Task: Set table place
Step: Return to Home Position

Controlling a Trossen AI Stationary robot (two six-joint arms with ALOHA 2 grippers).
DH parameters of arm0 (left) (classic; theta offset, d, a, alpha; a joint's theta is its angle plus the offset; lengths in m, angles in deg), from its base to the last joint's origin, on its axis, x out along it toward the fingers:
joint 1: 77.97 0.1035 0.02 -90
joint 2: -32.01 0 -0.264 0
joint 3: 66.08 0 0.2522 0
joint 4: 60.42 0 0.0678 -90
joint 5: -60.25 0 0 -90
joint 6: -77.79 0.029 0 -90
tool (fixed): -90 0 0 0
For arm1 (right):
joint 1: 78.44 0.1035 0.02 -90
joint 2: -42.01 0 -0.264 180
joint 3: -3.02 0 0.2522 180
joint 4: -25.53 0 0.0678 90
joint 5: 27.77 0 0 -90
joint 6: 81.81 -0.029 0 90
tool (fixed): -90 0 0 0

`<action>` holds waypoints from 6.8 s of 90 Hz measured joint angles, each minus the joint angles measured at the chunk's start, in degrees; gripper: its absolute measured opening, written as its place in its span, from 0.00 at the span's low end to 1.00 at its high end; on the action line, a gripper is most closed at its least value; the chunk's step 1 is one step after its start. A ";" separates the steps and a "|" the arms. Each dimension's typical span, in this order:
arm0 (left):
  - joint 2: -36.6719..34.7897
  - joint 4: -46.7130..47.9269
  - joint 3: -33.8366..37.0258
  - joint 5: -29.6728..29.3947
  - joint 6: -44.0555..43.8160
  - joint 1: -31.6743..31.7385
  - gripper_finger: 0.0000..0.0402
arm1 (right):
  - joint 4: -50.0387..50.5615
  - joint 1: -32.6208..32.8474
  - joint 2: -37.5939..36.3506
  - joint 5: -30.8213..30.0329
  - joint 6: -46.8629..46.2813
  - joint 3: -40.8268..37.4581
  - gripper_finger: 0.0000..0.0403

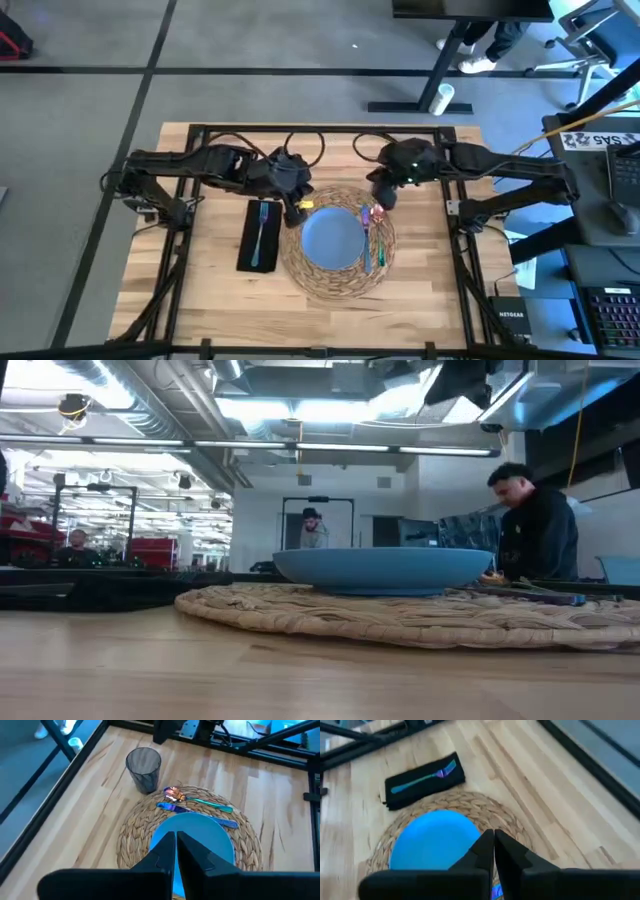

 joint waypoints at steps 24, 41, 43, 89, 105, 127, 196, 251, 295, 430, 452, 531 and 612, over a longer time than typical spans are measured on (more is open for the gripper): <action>-1.42 -9.46 4.37 1.15 3.54 -1.25 0.00 | 0.61 5.21 -3.56 -6.17 -0.46 -0.02 0.00; -4.84 -16.93 11.79 3.33 3.72 -1.81 0.00 | 1.17 8.92 -5.37 -8.10 -1.17 -0.02 0.00; -5.32 -17.71 12.75 3.36 3.73 -1.89 0.00 | 1.39 9.32 -5.56 -8.29 -1.40 -0.02 0.00; -22.90 -35.99 40.72 3.44 0.05 -5.23 0.00 | -1.38 18.14 -14.80 -16.75 -6.65 -11.05 0.00; -30.95 -45.03 53.22 3.47 0.43 -5.91 0.00 | -10.86 19.76 -21.02 -17.14 -6.33 -21.34 0.00; -43.40 -56.06 71.93 4.26 -1.81 -5.04 0.00 | -28.02 20.00 -29.66 -15.04 -6.19 -37.04 0.00; -60.89 -78.59 102.18 41.79 3.42 24.04 0.00 | -52.21 0.60 -33.02 9.51 1.38 -53.73 0.00; -60.74 -71.11 102.18 54.68 8.72 39.55 0.00 | -51.78 -6.73 -50.90 9.40 4.31 -64.31 0.00; -60.94 -82.88 108.54 56.96 3.44 44.59 0.00 | -43.27 -6.69 -64.39 8.45 6.51 -66.66 0.00; -93.29 -78.53 108.56 30.44 3.91 42.36 0.00 | -43.18 -6.66 -60.58 7.97 4.37 -66.66 0.00; -93.29 -76.80 108.56 32.14 3.43 39.28 0.00 | -43.15 -6.69 -60.25 7.87 4.37 -66.66 0.00; -93.29 -68.94 108.56 36.38 0.47 20.77 0.00 | -43.00 -6.69 -59.58 5.69 5.14 -66.66 0.00; -90.40 -60.71 108.55 16.96 7.16 17.06 0.00 | -43.17 -6.69 -51.43 4.53 18.10 -66.66 0.00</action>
